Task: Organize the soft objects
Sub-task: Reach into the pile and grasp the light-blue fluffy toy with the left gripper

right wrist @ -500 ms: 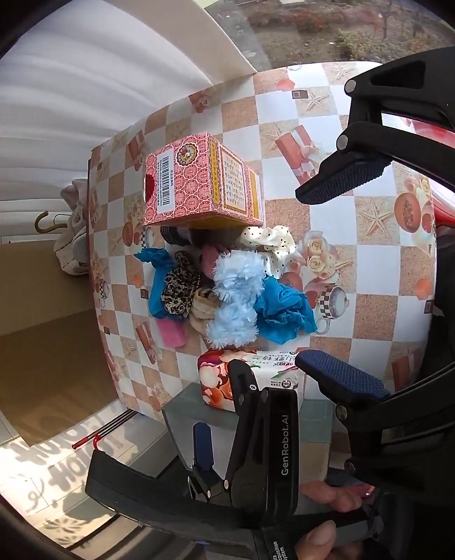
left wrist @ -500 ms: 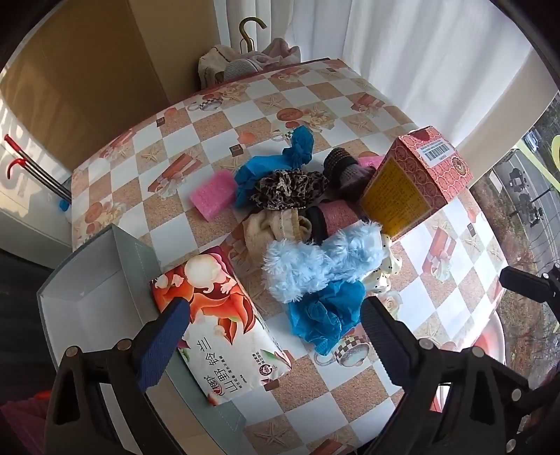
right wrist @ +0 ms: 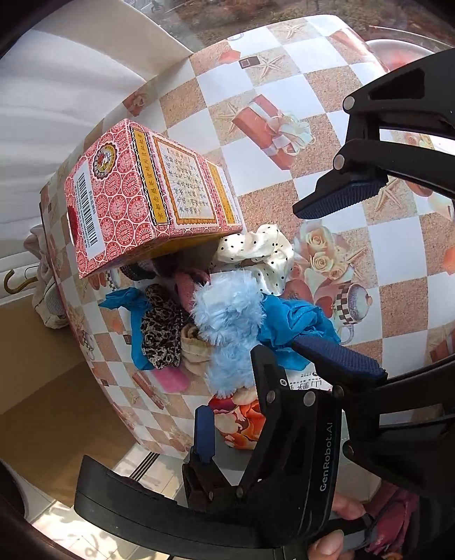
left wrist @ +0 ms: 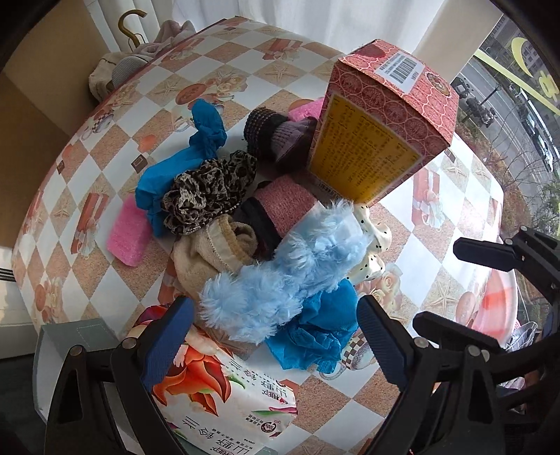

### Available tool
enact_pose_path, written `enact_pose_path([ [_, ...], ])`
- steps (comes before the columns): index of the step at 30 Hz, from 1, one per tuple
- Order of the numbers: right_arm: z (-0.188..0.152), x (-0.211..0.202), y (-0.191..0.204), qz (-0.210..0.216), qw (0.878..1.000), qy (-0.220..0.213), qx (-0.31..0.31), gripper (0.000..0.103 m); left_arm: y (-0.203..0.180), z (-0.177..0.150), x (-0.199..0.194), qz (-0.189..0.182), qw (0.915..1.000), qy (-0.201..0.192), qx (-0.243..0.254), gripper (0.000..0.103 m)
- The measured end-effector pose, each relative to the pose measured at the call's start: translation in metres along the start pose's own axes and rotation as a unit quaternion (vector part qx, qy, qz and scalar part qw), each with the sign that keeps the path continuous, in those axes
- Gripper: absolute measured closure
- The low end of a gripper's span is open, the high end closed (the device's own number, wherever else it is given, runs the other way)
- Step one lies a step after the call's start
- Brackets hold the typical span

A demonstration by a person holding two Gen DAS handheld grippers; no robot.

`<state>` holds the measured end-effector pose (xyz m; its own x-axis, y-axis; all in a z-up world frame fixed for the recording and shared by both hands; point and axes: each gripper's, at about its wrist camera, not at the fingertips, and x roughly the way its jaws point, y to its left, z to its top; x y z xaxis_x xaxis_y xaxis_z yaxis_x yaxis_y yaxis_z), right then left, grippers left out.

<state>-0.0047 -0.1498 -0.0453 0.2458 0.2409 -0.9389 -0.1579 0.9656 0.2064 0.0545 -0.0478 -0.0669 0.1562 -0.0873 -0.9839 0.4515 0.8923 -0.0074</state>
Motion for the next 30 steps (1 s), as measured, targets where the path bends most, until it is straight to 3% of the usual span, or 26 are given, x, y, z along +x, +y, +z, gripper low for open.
enact_pose_path([
  [2,0.000,0.008,-0.002,0.004,1.000,0.008,0.008,0.033,-0.004,0.002,0.008,-0.010,0.9999,0.009,0.006,0.010],
  [4,0.001,0.017,-0.007,0.007,1.000,0.010,0.016,0.039,-0.001,0.002,0.020,-0.030,0.9989,0.035,0.007,0.014],
  [6,0.003,0.028,-0.013,0.007,1.000,0.009,0.021,0.046,-0.001,0.004,0.031,-0.046,0.9976,0.051,0.008,0.028],
  [11,0.002,0.054,-0.015,0.016,0.999,0.026,0.023,0.046,0.001,0.005,0.053,-0.029,0.9962,0.080,0.020,0.037],
  [15,0.006,0.072,-0.010,0.012,1.000,0.020,0.003,0.046,0.015,-0.002,0.062,-0.054,0.9942,0.093,-0.013,0.053],
  [17,0.008,0.083,-0.006,0.015,1.000,0.026,-0.004,0.047,0.028,-0.006,0.067,-0.063,0.9928,0.099,-0.020,0.056],
  [20,0.013,0.095,0.004,0.022,0.999,0.030,-0.031,0.080,0.025,-0.005,0.072,-0.066,0.9934,0.093,-0.014,0.072],
  [21,0.012,0.095,0.006,0.024,0.998,0.030,-0.039,0.083,0.023,-0.006,0.070,-0.067,0.9938,0.088,-0.013,0.077],
  [26,-0.001,0.060,0.000,0.039,0.998,0.013,-0.055,0.087,0.023,-0.023,0.050,-0.114,0.9903,0.066,-0.044,0.082],
  [29,-0.011,0.041,-0.015,0.035,0.998,0.011,-0.047,0.087,0.019,-0.040,0.047,-0.144,0.9859,0.055,-0.065,0.081],
  [30,-0.015,0.036,-0.020,0.034,0.998,0.012,-0.045,0.087,0.022,-0.043,0.047,-0.156,0.9835,0.057,-0.073,0.077],
])
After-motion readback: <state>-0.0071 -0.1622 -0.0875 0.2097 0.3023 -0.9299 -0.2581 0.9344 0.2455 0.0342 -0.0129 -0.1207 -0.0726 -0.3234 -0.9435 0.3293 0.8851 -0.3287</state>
